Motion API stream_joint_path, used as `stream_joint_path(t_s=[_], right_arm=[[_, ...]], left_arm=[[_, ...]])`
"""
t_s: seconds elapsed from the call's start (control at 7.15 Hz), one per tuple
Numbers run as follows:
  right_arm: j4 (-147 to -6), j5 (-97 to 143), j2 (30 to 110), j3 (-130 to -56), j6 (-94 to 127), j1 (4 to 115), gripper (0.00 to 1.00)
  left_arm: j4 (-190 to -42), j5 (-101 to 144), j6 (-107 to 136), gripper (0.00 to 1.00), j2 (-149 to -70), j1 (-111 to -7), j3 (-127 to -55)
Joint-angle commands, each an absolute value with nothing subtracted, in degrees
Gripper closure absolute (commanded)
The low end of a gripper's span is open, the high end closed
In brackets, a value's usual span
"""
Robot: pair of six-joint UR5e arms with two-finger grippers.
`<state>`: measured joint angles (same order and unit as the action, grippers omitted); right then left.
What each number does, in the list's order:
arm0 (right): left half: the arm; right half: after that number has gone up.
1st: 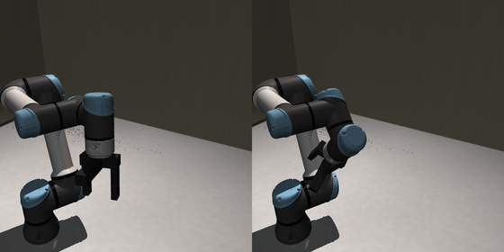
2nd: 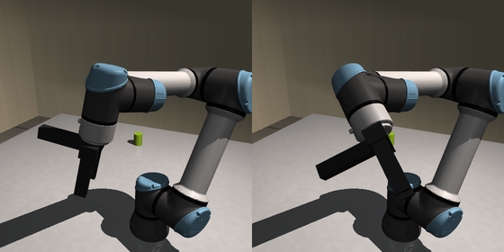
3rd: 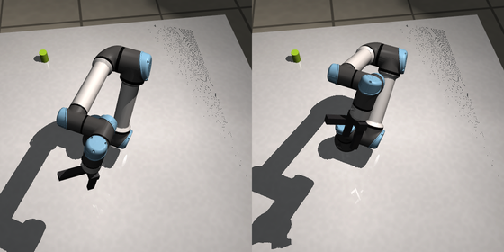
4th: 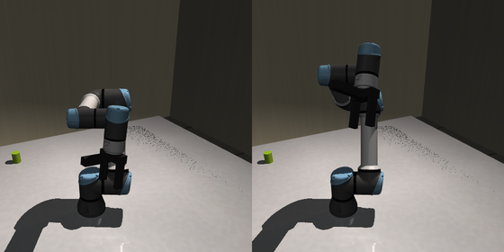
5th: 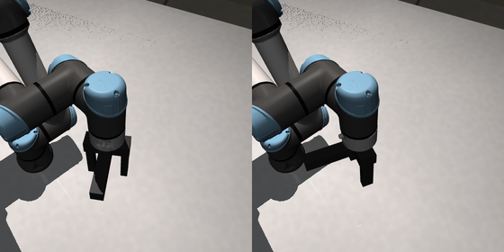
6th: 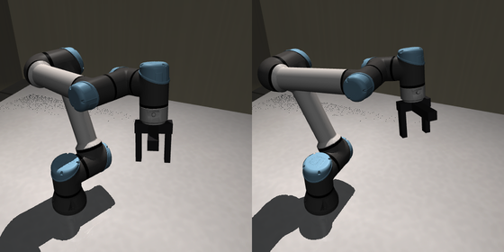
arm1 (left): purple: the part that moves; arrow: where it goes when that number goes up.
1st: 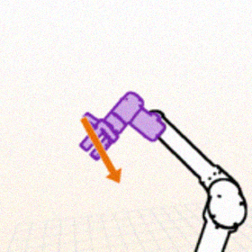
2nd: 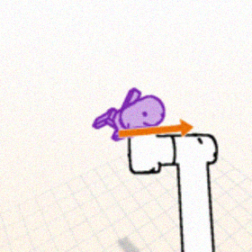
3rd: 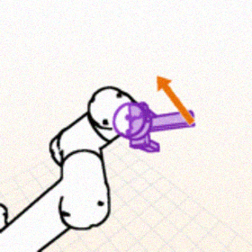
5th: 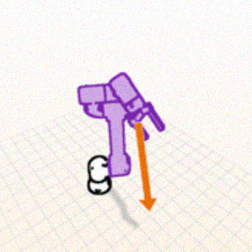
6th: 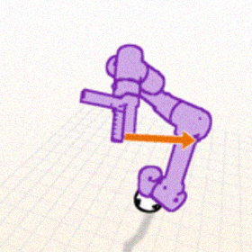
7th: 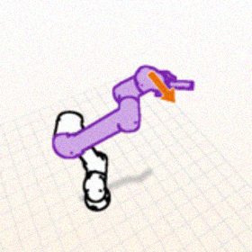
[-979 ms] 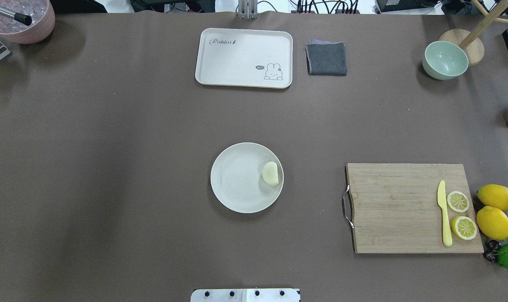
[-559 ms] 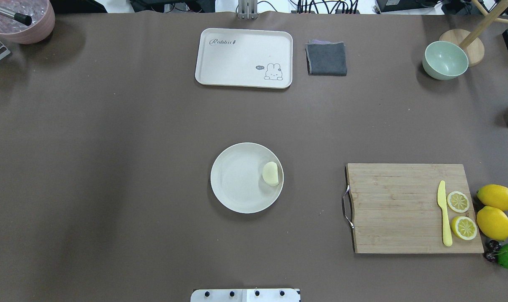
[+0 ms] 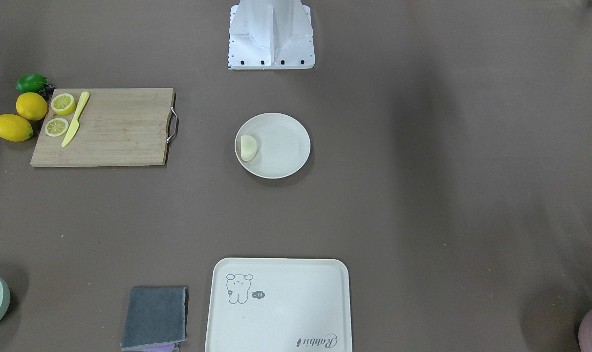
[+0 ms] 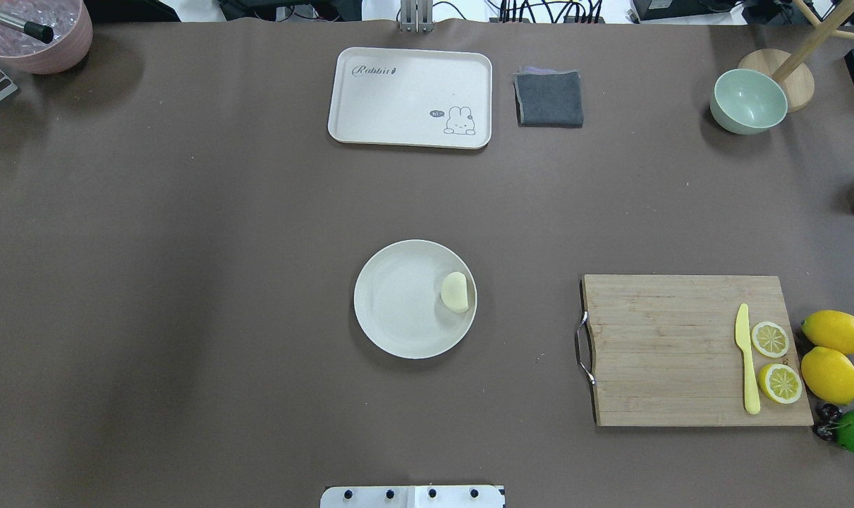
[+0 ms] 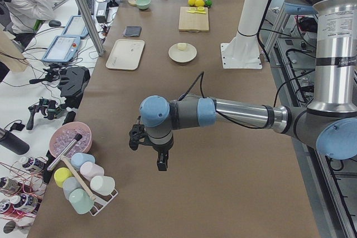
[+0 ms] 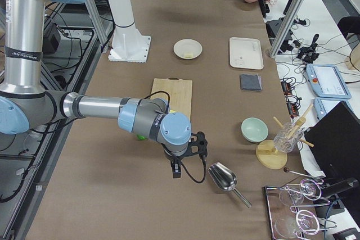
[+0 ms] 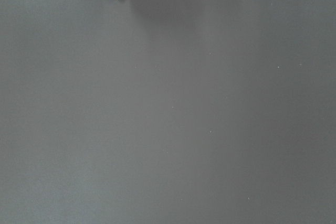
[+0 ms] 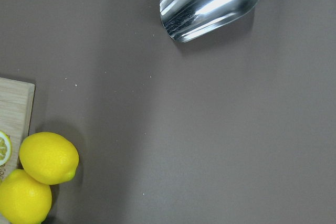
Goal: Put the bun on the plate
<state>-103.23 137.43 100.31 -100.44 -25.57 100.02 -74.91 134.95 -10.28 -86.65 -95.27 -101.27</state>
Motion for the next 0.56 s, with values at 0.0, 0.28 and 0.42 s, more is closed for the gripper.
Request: stream_joint_path(t_s=[0.0,0.28,0.42], right_arm=[[-102.7,137.4,101.2,-100.0,-25.8,100.1,0.00],[-102.7,137.5,101.0,-100.0,-25.8,100.0,0.00],[-102.7,137.8,101.1,-100.1,-25.7,100.0,0.00]], left_arm=[[-75.0,135.0,-10.1,0.02,-86.7,-95.3,-101.3],[-74.7,134.9,-10.1,0.02,-86.6,-95.3,-101.1],[-74.7,134.8,-10.1,0.02,-86.7,-95.3,-99.9]])
